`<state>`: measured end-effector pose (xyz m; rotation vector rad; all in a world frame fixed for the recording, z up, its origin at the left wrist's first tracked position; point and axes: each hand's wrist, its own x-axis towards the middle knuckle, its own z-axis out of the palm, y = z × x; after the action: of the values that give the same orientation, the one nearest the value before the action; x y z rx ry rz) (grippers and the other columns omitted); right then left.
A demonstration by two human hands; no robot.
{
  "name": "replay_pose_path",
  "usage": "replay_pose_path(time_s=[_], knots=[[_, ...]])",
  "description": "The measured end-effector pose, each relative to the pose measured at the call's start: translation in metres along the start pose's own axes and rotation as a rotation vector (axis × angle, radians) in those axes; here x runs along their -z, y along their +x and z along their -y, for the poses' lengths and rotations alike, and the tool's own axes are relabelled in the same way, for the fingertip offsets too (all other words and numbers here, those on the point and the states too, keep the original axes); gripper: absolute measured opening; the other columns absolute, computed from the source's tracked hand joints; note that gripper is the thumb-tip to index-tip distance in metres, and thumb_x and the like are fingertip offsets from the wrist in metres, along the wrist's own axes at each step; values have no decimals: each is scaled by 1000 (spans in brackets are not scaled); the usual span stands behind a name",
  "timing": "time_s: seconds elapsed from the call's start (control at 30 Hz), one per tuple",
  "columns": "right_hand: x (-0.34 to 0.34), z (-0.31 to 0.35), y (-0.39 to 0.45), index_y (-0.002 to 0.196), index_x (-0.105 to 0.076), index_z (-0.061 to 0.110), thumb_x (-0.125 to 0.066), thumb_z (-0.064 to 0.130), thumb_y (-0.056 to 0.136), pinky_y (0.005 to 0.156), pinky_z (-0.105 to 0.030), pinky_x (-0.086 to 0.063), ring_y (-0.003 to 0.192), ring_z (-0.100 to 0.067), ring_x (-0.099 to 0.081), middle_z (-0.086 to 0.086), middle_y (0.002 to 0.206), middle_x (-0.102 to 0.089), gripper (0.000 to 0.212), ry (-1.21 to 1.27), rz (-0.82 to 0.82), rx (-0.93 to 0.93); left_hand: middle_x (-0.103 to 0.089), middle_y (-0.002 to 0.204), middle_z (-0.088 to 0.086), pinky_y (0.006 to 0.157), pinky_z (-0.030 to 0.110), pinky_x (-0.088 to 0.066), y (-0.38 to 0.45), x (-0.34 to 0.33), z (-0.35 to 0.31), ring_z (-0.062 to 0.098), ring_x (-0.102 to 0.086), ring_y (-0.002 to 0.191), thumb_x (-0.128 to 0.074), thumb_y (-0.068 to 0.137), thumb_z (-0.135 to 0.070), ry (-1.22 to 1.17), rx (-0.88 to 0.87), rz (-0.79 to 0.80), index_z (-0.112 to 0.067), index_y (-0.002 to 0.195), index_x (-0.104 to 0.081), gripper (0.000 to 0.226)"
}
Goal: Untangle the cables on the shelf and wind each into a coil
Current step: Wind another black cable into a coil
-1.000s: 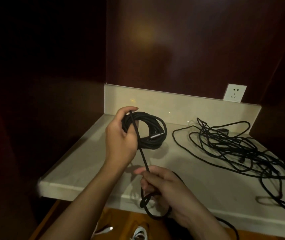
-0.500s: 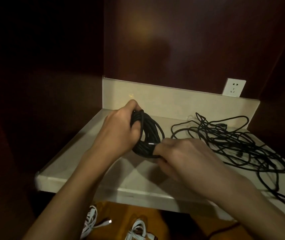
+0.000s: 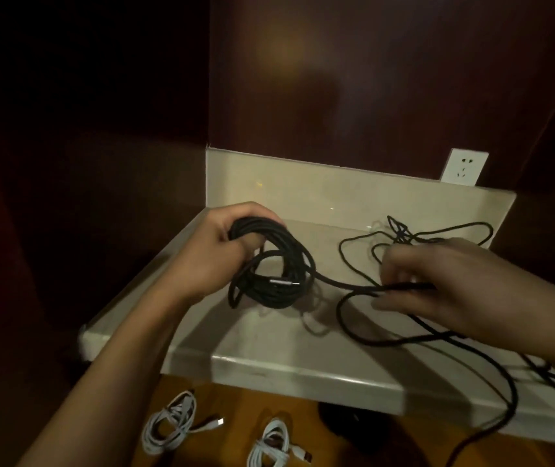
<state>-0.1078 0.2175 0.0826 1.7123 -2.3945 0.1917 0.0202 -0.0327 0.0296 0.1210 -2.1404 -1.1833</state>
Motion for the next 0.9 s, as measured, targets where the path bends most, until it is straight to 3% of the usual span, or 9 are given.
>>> replay_pose_path(time_s=[0.07,0.17,0.27,0.33,0.43,0.57,0.67,0.8,0.9], knots=[[-13,1,7,90,-59,40,-47,65,82,62,-28,-47,72,-1,-58,19,74,-62,29,62,-54,32,-65,87,18,64,27,-53,0,-4,-3,31,-59,73,-52,97,6,-160,83,54,-20,111,-70,34],[-23,-6,19,109,-68,35,-44,54,93,68,-29,-50,76,0,-62,19,83,-67,34,144,-220,30,-53,64,3,58,28,-46,-2,-7,-6,13,-50,58,-51,97,5,-282,169,138,-13,116,-68,31],[-31,-15,28,134,-55,36,-41,36,101,79,-41,-52,94,-16,-64,9,105,-68,36,-103,-216,-94,-52,62,0,57,25,-44,-1,-10,-10,10,-48,55,-50,96,7,-345,189,211,-3,106,-66,21],[-41,-9,32,149,-39,31,-49,11,99,89,-47,-50,104,-23,-61,13,121,-61,55,-80,-157,-93,-52,62,1,57,24,-45,0,-15,-10,11,-48,56,-51,95,7,-366,206,213,-4,102,-66,19],[-52,7,33,134,-56,25,-50,-19,84,79,-49,-54,75,-12,-60,29,88,-60,66,527,-203,82,-50,63,3,57,26,-41,1,-26,-5,10,-46,53,-54,94,6,-344,232,88,-7,97,-67,19],[-59,1,40,123,-56,30,-56,6,95,66,-25,-44,71,-3,-57,13,89,-56,37,530,-330,46,-49,68,8,48,18,-42,1,-31,3,9,-49,51,-50,94,6,-689,370,-8,-5,95,-65,18],[-62,-2,35,125,-51,43,-74,20,87,64,-15,-38,73,5,-52,16,95,-55,50,293,-7,-41,-67,92,19,58,26,-58,4,-29,5,22,-69,74,-51,94,1,-909,470,-94,-1,108,-65,20],[-42,12,19,137,-47,37,-81,18,82,83,-25,-52,91,-3,-64,7,105,-67,67,750,537,9,-64,105,21,76,37,-51,14,-30,16,33,-67,89,-50,95,1,-829,492,-345,1,124,-62,31],[-31,20,17,149,-29,39,-82,33,76,97,-24,-49,106,-4,-63,14,118,-63,90,802,608,-37,-66,103,22,69,32,-54,20,-28,17,30,-69,87,-50,95,2,-827,477,-375,1,123,-63,31]])
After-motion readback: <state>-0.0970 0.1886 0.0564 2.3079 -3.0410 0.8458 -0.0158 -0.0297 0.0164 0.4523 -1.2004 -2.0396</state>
